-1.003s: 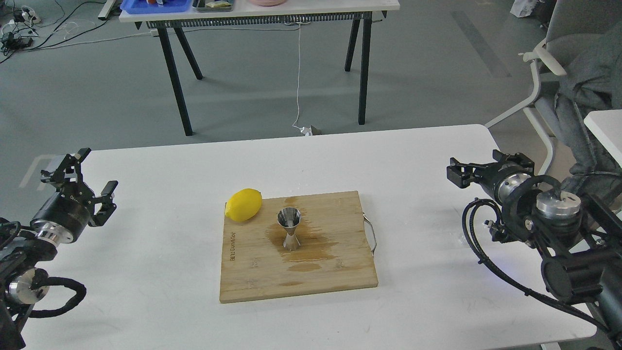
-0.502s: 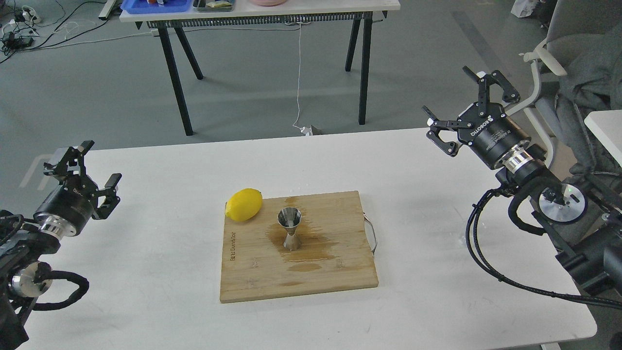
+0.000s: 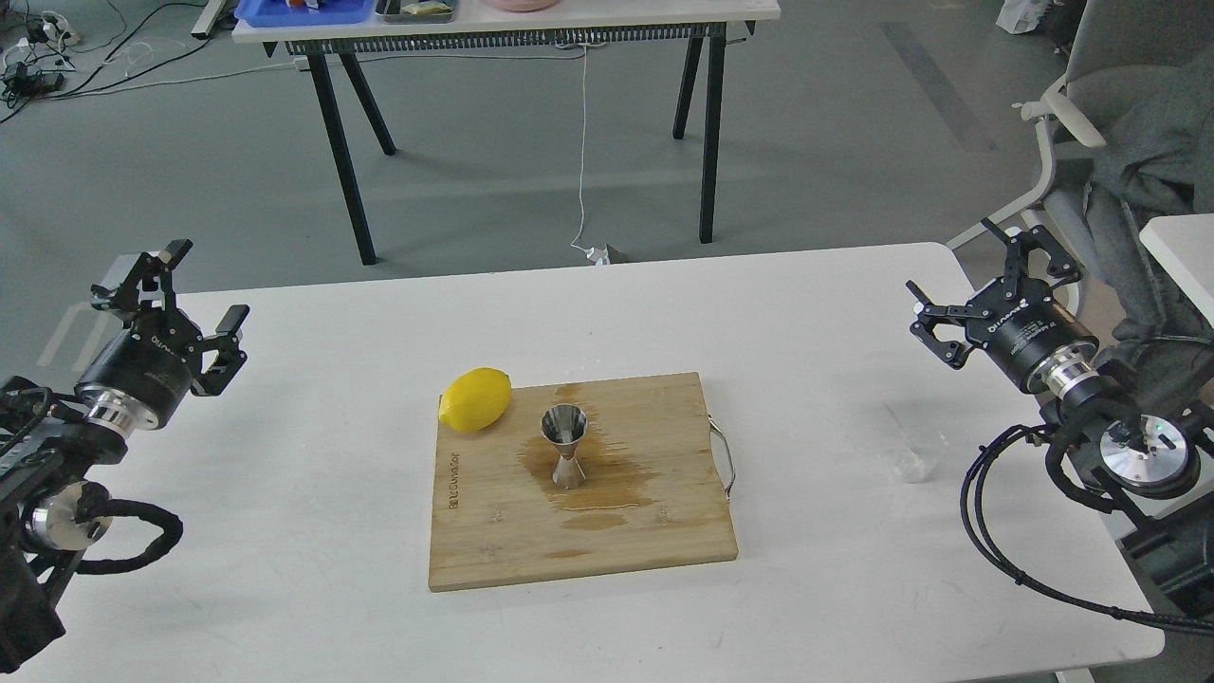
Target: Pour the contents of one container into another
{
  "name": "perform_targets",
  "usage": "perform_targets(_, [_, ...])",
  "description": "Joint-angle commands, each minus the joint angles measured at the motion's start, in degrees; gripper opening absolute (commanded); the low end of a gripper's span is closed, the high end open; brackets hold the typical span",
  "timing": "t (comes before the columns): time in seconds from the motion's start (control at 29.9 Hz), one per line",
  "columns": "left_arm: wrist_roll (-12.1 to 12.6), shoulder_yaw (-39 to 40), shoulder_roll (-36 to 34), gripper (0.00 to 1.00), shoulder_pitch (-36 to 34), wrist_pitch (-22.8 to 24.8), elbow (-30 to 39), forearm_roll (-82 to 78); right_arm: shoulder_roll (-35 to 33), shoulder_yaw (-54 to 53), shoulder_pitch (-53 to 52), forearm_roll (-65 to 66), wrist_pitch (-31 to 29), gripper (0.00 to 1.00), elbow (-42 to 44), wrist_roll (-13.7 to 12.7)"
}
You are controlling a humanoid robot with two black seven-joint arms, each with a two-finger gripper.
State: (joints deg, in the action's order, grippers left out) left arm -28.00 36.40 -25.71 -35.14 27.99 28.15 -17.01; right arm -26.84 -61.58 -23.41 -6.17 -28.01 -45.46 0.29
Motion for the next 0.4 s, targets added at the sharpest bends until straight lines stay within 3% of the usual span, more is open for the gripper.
perform_targets(0.0, [0.00, -0.10, 0.05, 0.99, -0.02, 0.01, 1.47, -0.04, 0.04, 0.23, 0.03, 0.10, 0.01, 0.99, 0.11, 0.06])
perform_targets(0.37, [0.00, -0.19, 0.48, 0.99, -0.02, 0.01, 2.70, -0.04, 0.04, -0.03, -2.25, -0.07, 0.01, 0.99, 3.63, 0.50])
